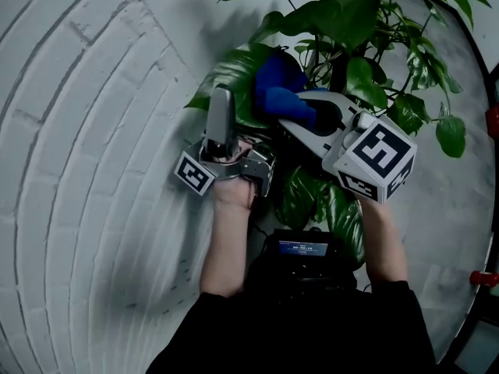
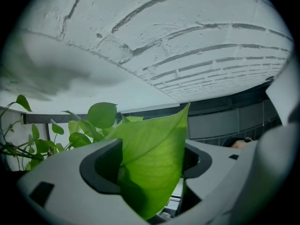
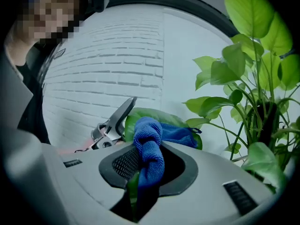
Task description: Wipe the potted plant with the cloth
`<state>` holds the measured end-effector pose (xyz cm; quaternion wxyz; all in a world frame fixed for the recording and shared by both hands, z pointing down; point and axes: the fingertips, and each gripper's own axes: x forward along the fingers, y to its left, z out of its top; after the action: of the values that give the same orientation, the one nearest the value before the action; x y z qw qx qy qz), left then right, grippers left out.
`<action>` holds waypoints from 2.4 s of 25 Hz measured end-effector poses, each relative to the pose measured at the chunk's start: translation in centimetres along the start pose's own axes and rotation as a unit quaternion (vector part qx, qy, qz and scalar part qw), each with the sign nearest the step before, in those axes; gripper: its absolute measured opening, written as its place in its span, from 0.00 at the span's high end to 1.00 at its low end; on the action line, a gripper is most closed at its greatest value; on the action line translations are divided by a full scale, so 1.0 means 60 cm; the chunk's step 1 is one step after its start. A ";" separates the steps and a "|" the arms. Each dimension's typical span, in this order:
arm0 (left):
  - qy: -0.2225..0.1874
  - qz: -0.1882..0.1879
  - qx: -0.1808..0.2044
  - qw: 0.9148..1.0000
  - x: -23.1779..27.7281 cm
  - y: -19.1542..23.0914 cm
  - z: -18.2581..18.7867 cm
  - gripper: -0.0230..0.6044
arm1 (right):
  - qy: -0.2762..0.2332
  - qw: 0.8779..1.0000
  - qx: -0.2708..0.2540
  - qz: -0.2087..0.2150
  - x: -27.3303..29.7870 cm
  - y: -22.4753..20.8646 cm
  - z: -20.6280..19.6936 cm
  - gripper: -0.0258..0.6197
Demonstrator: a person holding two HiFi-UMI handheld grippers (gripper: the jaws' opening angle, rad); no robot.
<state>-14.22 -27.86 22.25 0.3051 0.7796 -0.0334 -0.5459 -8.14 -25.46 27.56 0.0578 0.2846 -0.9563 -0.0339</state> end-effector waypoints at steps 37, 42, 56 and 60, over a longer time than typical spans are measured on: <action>0.026 -0.029 0.073 0.997 -0.008 -0.066 0.006 0.44 | -0.002 0.999 -0.036 0.035 0.041 0.041 0.062 0.78; 0.031 -0.025 0.079 0.996 -0.011 -0.064 0.006 0.44 | 0.038 0.994 -0.085 0.051 0.041 0.078 0.053 0.78; -0.019 -0.021 0.087 0.996 -0.028 -0.052 0.068 0.44 | -0.110 0.993 -0.010 0.051 -0.070 0.036 0.157 0.78; -0.035 -0.024 0.100 0.994 -0.029 -0.061 0.086 0.44 | -0.141 0.990 -0.011 -0.012 -0.084 -0.009 0.193 0.78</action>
<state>-20.46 -26.47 20.69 0.2115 0.7873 -0.0799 -0.5736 -5.17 -22.76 15.57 -0.0748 0.2880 -0.9509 -0.0852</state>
